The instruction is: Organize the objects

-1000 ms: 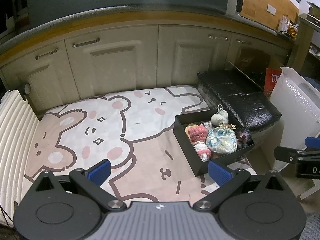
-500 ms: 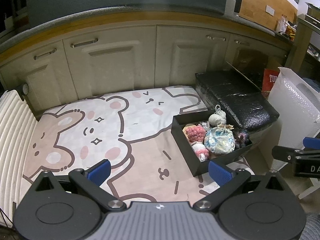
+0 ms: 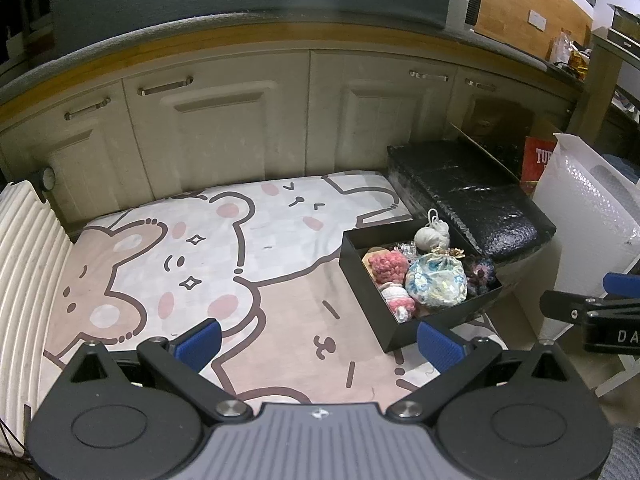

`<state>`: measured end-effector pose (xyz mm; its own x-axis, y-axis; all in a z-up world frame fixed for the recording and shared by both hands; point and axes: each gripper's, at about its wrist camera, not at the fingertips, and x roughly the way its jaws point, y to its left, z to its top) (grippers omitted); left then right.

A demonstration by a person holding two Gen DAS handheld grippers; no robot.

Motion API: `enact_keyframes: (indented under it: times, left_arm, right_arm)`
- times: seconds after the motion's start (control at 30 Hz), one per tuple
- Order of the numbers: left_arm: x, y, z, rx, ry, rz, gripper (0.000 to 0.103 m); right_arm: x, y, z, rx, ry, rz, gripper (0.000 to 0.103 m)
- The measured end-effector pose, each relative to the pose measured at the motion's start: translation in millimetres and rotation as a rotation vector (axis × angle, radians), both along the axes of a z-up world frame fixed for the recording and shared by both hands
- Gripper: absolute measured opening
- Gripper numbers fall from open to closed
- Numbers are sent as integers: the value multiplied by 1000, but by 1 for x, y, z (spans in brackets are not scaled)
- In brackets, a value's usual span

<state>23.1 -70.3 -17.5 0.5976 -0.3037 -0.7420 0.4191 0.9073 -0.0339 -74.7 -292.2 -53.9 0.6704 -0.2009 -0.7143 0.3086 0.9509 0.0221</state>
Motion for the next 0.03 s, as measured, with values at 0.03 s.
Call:
enact_keyframes:
  times: [0.03]
  left_arm:
    - [0, 0, 0, -1, 0, -1, 103]
  right_arm:
    - [0, 0, 0, -1, 0, 0, 103]
